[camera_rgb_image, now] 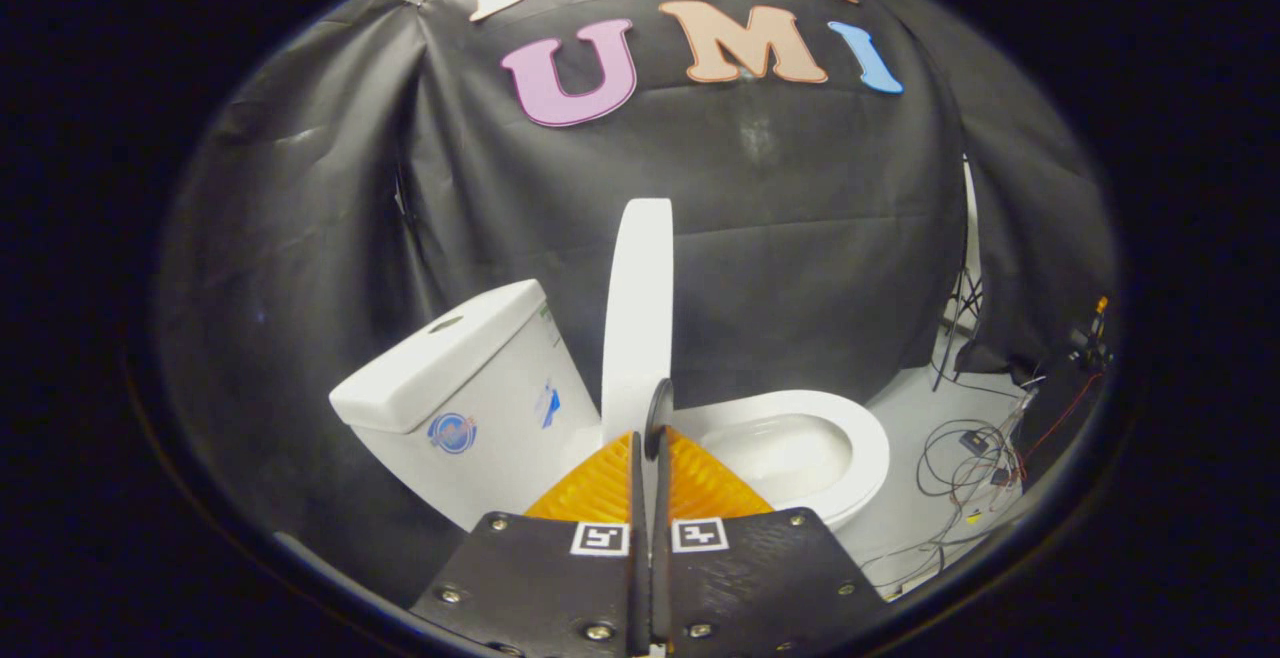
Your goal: Open the toilet lid.
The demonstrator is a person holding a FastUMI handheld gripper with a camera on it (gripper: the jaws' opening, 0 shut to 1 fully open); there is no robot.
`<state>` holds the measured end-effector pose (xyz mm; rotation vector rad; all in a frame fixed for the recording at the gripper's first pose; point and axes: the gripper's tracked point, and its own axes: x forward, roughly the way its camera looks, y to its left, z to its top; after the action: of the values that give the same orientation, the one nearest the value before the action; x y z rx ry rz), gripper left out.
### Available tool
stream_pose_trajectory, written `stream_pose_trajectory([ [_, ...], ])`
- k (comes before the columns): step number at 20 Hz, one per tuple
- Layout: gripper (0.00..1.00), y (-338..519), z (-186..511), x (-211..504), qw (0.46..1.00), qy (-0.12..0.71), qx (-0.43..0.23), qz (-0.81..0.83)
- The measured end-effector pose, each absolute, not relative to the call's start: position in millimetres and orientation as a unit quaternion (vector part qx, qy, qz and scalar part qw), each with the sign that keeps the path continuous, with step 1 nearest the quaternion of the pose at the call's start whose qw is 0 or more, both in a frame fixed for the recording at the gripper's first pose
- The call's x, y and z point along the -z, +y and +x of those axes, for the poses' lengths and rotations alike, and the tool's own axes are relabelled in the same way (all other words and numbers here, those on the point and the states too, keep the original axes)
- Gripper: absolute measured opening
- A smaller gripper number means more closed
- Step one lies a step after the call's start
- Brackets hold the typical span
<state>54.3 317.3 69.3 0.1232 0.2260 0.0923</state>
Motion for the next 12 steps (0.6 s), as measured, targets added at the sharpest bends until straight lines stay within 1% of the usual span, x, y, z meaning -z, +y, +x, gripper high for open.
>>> stream_pose_trajectory([
  [12, 0.02, 343.8, 53.9, -69.4, 0.989, 0.108, -0.067, 0.073],
])
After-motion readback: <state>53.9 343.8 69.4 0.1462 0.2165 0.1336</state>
